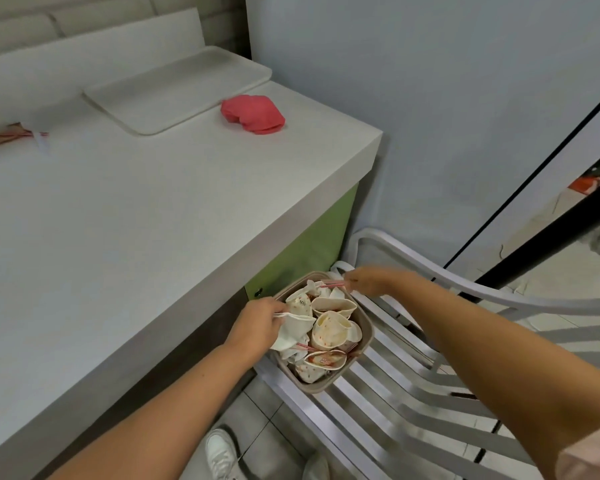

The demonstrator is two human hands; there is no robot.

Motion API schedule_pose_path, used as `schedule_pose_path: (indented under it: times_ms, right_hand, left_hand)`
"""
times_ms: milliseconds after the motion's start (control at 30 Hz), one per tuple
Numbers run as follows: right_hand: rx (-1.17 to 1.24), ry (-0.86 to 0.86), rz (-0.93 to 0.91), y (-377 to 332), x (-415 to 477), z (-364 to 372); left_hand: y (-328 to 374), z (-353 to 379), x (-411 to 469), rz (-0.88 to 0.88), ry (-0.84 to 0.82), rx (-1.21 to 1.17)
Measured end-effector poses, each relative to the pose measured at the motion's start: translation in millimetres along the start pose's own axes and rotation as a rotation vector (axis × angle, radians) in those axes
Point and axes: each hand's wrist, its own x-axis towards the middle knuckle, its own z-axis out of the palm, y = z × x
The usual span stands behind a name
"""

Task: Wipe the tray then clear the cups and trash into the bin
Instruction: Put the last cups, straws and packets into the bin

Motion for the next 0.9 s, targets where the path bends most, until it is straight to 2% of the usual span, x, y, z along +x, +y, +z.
schedule_pose_path:
  times_ms: [200,433,533,633,733,833,900]
  right_hand:
    - [-0.322,-0.011,0.065,-7,11,9]
    - [-0.364,-0.07,0.07,-28,32,31]
    - [-0.386,-0.045,-0.004,-29,33,30]
    - [-0.309,-0.018,-0.047,-33,33,19]
    - [-0.068,0.045,-0.151,-41,26,3]
    - [0.192,-0.079,-0.354,-54,4,-6]
    - [0.1,-0.107,-0.415,-63,-4,-3]
  left_hand:
    - [3,-6,4,0.025,0.05,-0.012]
    - [2,-10,1,0.047,0.083,-0.07]
    - [1,-11,2,0.038,0.087,-0.1]
    - [-2,-11,2,0.03,0.086,-0.106]
    - [-2,-10,3,0.021,0.097,-0.119]
    - [2,-9,5,0.033,0.088,-0.138]
    - [4,-9,7,0.038,0.075,-0.136]
